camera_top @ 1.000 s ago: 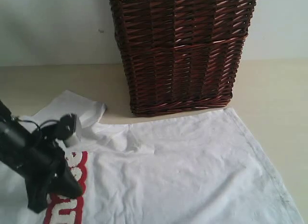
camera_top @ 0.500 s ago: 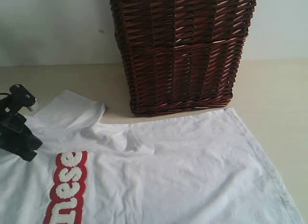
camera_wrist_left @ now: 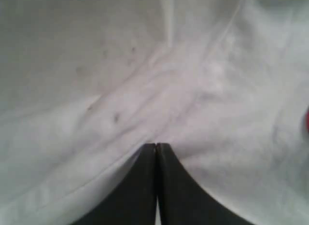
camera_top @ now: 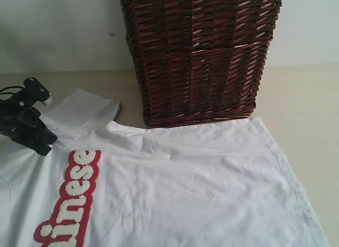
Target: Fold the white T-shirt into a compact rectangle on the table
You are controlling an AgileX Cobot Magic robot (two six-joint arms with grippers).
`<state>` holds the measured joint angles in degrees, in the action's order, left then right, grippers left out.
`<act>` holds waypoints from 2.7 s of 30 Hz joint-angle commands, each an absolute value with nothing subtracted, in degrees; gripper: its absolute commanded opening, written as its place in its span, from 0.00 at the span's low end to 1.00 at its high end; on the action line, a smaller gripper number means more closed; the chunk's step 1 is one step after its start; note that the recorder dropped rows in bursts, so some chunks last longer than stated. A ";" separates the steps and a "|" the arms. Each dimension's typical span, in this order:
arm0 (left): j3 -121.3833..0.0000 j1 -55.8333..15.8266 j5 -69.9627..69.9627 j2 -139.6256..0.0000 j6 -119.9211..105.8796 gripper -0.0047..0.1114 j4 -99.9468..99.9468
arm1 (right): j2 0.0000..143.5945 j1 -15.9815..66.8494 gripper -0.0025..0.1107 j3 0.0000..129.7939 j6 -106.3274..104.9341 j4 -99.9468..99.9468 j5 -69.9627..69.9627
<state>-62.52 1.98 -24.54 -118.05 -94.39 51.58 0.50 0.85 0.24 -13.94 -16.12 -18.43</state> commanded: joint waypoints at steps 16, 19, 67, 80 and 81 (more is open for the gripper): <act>-59.75 1.75 -33.03 -108.51 -92.21 0.04 57.48 | 0.59 0.69 0.47 0.00 -14.45 -16.18 -17.93; -58.13 2.17 -33.71 -104.57 -92.32 0.04 57.24 | 0.59 0.69 0.47 0.00 -14.45 -16.18 -17.93; -39.35 12.39 -38.61 -101.93 -109.64 0.94 14.05 | 0.59 0.69 0.47 0.00 -14.45 -16.18 -17.93; -39.35 12.39 -38.61 -101.93 -109.64 0.94 14.05 | 0.59 0.69 0.47 0.00 -14.45 -16.59 -17.93; -39.35 12.39 -38.61 -101.93 -109.64 0.94 14.05 | 0.59 0.69 0.47 0.00 -14.45 -16.59 -17.93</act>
